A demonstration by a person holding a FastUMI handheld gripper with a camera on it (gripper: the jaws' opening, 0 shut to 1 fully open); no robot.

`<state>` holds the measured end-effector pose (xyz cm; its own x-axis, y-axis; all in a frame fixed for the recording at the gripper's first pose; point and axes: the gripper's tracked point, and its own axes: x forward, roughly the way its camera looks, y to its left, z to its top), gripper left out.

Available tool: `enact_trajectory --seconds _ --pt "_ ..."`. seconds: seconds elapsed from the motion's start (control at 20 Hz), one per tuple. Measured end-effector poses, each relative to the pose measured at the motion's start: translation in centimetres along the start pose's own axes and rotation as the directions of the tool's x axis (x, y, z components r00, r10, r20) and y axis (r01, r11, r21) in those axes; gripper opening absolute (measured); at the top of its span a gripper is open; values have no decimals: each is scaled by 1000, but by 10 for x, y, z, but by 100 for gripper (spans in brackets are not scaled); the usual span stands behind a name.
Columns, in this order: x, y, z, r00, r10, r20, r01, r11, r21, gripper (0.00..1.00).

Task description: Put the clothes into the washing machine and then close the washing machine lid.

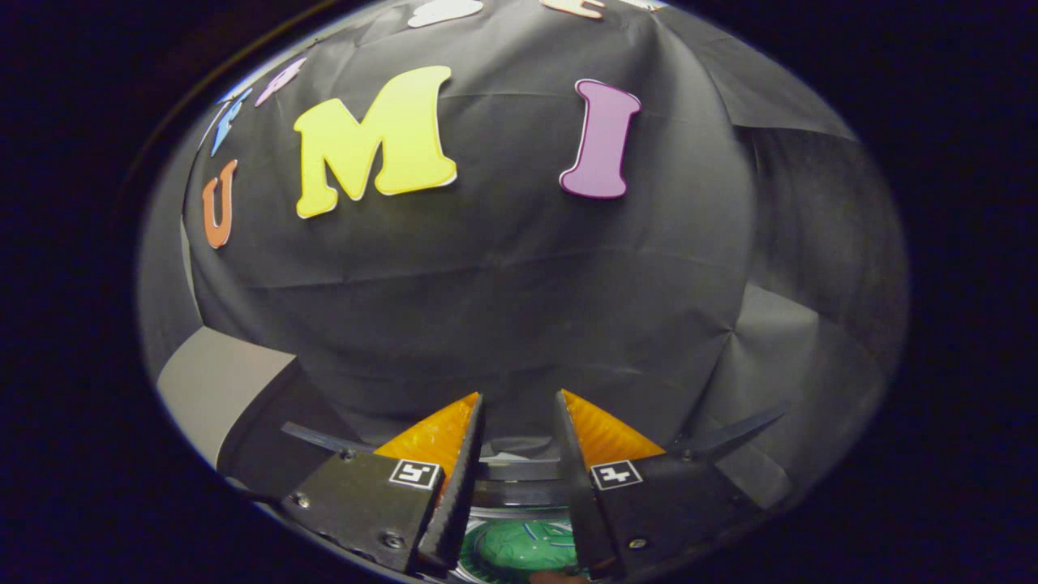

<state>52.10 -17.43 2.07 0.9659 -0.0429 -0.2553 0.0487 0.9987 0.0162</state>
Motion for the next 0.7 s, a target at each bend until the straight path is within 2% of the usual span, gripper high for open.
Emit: enact_trajectory --seconds 0.2,0.7 --pt "-26 -1 -15 999 5 51 -5 1000 2 55" --pt "-75 -4 -72 1000 4 -18 -3 1000 21 55"
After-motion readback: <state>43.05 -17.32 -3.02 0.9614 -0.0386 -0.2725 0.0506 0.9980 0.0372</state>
